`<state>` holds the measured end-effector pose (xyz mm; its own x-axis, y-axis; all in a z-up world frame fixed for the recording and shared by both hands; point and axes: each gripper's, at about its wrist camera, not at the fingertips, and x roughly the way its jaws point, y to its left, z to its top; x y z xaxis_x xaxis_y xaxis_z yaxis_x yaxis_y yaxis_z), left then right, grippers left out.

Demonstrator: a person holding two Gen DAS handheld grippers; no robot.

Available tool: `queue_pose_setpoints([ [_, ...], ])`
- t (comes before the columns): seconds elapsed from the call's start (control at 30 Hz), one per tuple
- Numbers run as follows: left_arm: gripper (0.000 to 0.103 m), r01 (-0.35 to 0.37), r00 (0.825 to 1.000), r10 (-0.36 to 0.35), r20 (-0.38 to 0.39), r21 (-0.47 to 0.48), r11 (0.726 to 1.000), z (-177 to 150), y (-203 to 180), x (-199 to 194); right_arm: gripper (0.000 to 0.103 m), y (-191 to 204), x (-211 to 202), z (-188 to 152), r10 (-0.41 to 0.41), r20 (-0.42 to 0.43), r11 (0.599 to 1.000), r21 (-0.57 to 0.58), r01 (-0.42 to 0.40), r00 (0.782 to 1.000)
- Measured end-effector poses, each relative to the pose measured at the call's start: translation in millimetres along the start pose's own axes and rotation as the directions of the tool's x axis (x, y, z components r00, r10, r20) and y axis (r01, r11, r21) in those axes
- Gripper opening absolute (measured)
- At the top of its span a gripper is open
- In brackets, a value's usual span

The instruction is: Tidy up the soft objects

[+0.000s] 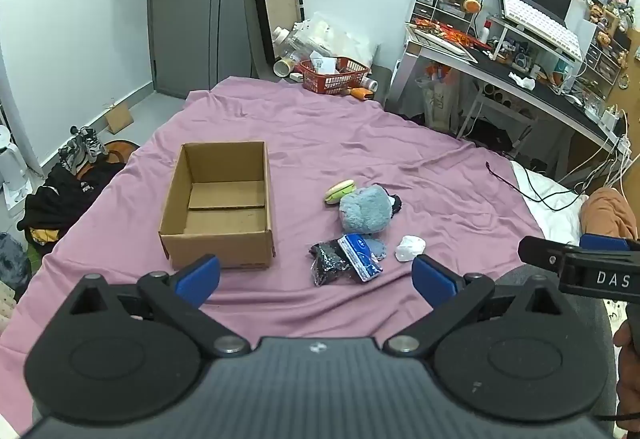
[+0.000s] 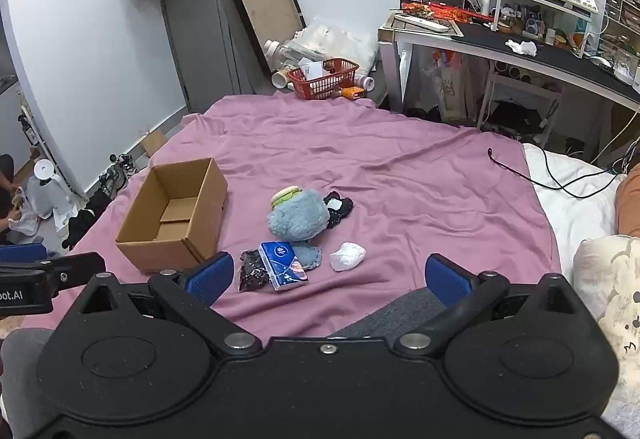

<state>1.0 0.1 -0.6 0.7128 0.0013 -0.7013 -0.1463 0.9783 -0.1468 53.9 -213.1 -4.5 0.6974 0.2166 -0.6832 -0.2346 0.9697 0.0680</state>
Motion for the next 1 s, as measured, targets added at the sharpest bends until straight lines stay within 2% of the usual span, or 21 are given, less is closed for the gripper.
queue_pose_setpoints([
  [1.0,0.101,0.005,0.999,-0.007,0.051,0.04,0.999,-2.7,-17.0,-13.9,0.103,-2.9,-12.8,1.0,0.01,0.042,1.0,0.018,-0.01,0.999],
])
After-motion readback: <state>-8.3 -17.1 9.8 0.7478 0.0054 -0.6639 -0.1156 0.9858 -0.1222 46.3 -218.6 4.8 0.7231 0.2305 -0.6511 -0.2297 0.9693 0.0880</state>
